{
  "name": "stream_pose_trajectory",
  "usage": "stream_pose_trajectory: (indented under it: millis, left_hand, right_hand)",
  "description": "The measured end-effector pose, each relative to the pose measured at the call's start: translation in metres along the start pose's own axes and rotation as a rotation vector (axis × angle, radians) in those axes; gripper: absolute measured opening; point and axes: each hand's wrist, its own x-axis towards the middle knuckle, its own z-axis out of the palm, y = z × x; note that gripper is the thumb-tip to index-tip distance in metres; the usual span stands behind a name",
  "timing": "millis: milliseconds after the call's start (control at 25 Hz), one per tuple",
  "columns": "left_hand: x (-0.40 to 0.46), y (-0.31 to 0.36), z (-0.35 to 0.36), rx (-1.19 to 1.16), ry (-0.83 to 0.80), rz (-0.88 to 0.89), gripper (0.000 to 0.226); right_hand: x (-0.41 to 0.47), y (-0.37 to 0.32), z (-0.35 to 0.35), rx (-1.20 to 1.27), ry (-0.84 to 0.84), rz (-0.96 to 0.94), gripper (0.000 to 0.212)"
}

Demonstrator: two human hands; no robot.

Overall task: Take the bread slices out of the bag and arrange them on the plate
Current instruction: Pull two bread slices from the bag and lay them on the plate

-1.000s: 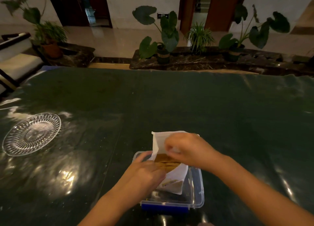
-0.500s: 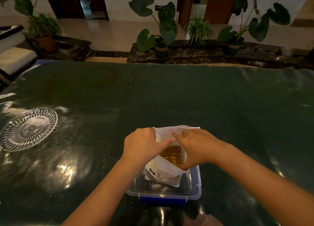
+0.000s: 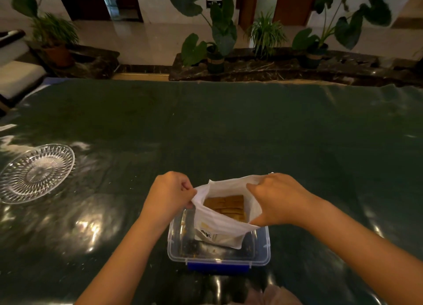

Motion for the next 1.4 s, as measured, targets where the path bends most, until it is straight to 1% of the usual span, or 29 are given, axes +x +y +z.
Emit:
stream_pose_trajectory:
  millis: [120,200,320,400,520,600,720,800,960,1040,1120,1240,1400]
  left_hand:
    - [-0.009,-0.002,0.003,-0.025,-0.020,0.034,0.024]
    - [-0.012,-0.003,0.005,-0.034,-0.032,0.040,0.022]
    - [-0.016,-0.001,0.011,-0.058,0.001,0.052,0.023]
    - [-0.018,-0.001,0.013,-0.056,0.027,0.073,0.024]
    - [-0.021,-0.008,0.011,-0.055,0.052,0.063,0.023]
    - [-0.022,-0.014,0.010,-0.081,0.051,0.031,0.024]
    - [-0.025,-0.016,0.013,-0.139,0.034,-0.015,0.019]
    - [-0.025,-0.015,0.015,-0.164,0.036,-0.024,0.018]
    - [-0.027,-0.014,0.015,-0.178,0.018,-0.034,0.016]
    - [-0.027,-0.015,0.017,-0.177,0.014,-0.036,0.015]
    - [-0.028,-0.016,0.018,-0.179,0.014,-0.036,0.015]
    - [-0.028,-0.016,0.018,-0.192,0.025,-0.034,0.016]
    - [-0.024,-0.016,0.016,-0.207,0.023,-0.025,0.023]
  right_hand:
    - [-0.001,-0.009,-0.005,0.004,-0.031,-0.017,0.057]
    - [0.003,-0.017,-0.009,0.041,-0.090,-0.029,0.050]
    - [0.036,-0.038,-0.008,0.276,-0.179,-0.009,0.031]
    - [0.068,-0.052,0.002,0.371,-0.256,0.036,0.021]
    - [0.096,-0.054,0.034,0.378,-0.371,0.231,0.031]
    - [0.096,-0.043,0.056,0.417,-0.355,0.325,0.035]
    - [0.093,-0.026,0.075,0.525,-0.310,0.403,0.034]
    - [0.094,-0.022,0.081,0.543,-0.270,0.439,0.033]
    - [0.096,-0.031,0.090,0.430,-0.234,0.433,0.035]
    - [0.095,-0.030,0.093,0.449,-0.225,0.450,0.032]
    - [0.092,-0.025,0.093,0.497,-0.270,0.422,0.031]
    - [0.089,-0.017,0.089,0.434,-0.349,0.331,0.035]
    - [0.088,-0.010,0.082,0.367,-0.417,0.231,0.029]
